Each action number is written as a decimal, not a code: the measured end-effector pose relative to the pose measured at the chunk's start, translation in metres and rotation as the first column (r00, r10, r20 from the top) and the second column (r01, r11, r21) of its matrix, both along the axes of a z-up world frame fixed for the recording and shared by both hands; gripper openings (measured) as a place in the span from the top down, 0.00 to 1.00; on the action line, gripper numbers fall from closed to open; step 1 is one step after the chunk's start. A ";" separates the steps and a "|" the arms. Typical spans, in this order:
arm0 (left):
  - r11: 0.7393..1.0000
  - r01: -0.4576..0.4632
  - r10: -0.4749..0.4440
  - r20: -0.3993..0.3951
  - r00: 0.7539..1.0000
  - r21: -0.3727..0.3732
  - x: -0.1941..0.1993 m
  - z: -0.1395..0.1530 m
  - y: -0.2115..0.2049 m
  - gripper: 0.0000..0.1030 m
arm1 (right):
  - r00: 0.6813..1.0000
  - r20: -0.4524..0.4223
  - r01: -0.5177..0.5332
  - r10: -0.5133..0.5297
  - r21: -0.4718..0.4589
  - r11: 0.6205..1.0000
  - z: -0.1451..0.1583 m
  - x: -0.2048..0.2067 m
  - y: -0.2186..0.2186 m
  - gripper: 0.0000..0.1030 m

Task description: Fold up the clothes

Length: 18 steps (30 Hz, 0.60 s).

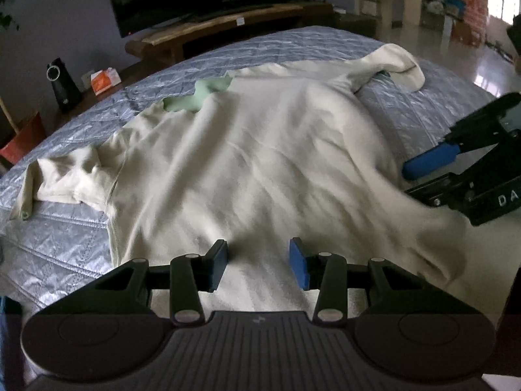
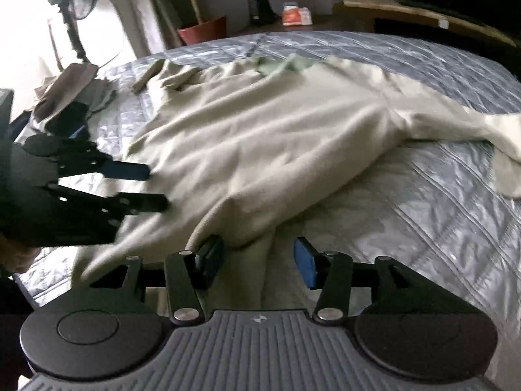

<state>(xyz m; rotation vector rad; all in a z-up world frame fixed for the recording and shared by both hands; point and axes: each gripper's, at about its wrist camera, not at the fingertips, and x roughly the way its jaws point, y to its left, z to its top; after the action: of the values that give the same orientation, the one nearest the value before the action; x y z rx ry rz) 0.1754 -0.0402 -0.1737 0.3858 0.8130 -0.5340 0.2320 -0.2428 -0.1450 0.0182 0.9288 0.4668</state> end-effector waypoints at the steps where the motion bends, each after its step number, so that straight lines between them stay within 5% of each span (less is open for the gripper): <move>1: 1.000 0.003 -0.003 0.003 1.000 0.003 0.000 -0.001 -0.001 0.62 | 1.000 0.001 -0.011 0.011 0.009 1.000 0.001 -0.001 0.001 0.46; 8: 1.000 0.013 -0.013 0.007 1.000 0.002 0.000 0.000 0.002 0.61 | 0.995 -0.099 0.015 -0.005 0.105 0.994 -0.004 -0.003 -0.021 0.45; 9: 1.000 0.014 -0.014 0.008 1.000 0.004 -0.001 0.001 0.002 0.61 | 0.994 -0.113 0.024 -0.010 0.117 0.993 -0.005 -0.003 -0.024 0.48; 11: 1.000 0.018 -0.018 0.013 1.000 0.009 -0.002 0.001 0.002 0.61 | 0.993 -0.117 0.011 0.000 0.094 0.996 -0.006 -0.005 -0.022 0.76; 15: 1.000 0.024 -0.024 0.021 0.999 0.017 -0.004 0.001 0.002 0.60 | 0.993 -0.112 -0.028 0.035 0.067 0.997 -0.004 -0.009 -0.011 0.81; 18: 1.000 0.025 -0.025 0.021 0.999 0.016 -0.004 0.001 0.003 0.59 | 0.998 -0.063 -0.029 0.031 0.031 0.999 0.005 -0.015 -0.007 0.96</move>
<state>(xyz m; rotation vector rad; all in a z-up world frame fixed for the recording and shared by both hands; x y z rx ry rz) 0.1716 -0.0376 -0.1732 0.4161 0.7936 -0.5460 0.2172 -0.2500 -0.1404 0.0471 0.9858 0.5104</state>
